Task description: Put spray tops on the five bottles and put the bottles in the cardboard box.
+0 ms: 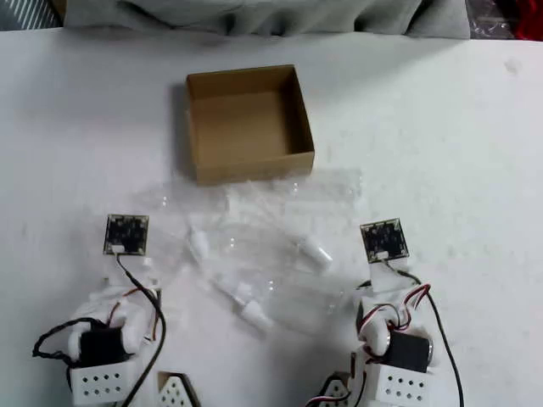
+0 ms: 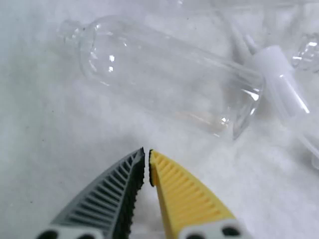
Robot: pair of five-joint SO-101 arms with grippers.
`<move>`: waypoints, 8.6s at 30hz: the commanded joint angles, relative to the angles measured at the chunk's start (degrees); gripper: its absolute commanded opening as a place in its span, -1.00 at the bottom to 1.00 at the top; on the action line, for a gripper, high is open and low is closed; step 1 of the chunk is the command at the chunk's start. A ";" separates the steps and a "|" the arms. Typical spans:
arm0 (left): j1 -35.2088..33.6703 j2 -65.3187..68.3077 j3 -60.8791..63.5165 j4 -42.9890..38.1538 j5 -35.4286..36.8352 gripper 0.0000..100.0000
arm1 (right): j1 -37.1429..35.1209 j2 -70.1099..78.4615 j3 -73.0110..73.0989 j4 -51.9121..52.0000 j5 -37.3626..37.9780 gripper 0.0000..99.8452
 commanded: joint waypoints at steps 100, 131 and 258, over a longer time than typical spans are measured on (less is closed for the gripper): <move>-1.45 101.41 -66.90 -2.73 34.37 -0.18 | 12.53 -0.40 0.44 0.40 19.08 -0.97; -3.82 101.32 -63.91 -16.18 30.59 -0.96 | 12.97 -0.40 -0.26 -7.96 18.64 -0.96; -9.80 88.48 -54.86 -26.55 30.59 -0.96 | 27.56 106.33 -87.03 1.63 43.87 -0.91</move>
